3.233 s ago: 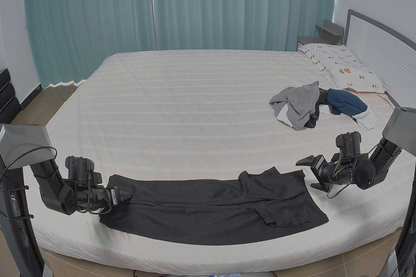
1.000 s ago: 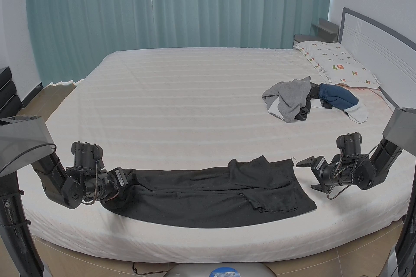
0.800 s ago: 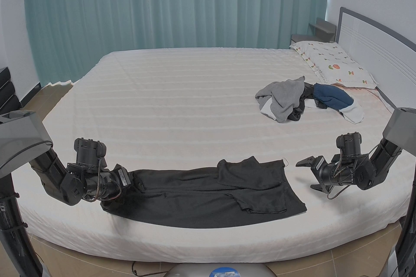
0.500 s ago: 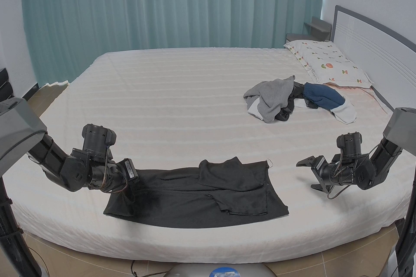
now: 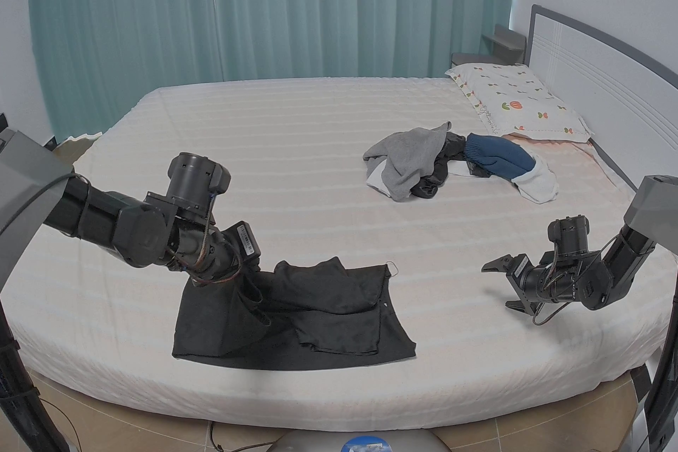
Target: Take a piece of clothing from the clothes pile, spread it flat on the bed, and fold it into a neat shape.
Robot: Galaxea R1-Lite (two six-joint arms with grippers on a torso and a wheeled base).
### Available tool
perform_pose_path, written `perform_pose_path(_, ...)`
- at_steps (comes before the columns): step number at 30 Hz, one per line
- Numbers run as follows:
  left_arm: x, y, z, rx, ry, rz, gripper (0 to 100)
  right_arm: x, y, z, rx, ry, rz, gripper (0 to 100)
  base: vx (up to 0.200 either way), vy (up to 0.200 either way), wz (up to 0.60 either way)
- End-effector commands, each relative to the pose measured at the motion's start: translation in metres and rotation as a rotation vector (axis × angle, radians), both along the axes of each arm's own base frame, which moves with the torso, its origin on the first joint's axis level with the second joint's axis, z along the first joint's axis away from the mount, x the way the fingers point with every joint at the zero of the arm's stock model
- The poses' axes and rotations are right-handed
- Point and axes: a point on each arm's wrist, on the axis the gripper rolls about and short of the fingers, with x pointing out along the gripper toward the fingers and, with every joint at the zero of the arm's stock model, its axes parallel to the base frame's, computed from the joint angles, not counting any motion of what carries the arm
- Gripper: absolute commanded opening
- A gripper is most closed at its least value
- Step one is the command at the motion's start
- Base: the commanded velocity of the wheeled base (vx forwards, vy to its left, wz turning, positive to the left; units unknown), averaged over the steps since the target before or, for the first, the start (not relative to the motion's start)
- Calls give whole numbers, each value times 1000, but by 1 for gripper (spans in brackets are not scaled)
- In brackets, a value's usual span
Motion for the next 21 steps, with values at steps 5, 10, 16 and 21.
perform_pose_path(5,18,-37,-13,12,55,-59,0,0,5,-1,0,2,14,100,0,-200,0)
perform_pose_path(10,22,-55,-28,24,78,-92,0,0,5,-2,-1,4,16,100,0,-80,0)
perform_pose_path(16,30,-69,-39,24,80,-107,0,0,6,-3,-2,6,18,100,0,0,0)
perform_pose_path(21,35,-72,-42,22,78,-108,100,-1,9,-4,-1,10,26,100,0,0,0)
